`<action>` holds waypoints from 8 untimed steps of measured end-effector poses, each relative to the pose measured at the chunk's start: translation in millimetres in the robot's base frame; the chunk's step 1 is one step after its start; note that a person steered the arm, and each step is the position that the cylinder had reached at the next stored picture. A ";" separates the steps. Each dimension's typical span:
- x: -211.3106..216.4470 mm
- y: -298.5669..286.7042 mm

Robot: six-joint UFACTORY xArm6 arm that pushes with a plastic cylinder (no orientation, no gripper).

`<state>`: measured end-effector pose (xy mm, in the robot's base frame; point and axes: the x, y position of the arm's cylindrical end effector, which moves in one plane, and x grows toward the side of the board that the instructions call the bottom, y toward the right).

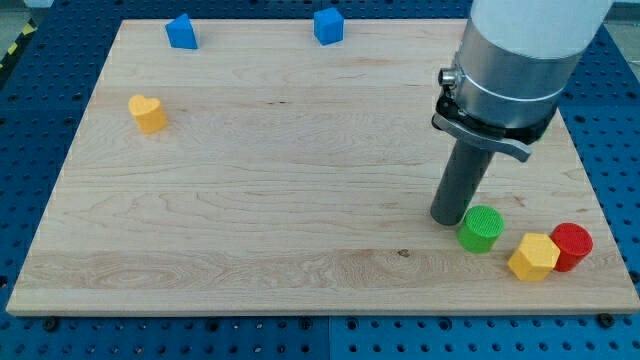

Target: Move the green star into the green circle

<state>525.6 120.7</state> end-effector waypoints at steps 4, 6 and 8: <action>-99.4 -44.3; -178.0 -33.9; -202.5 93.2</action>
<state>323.1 214.0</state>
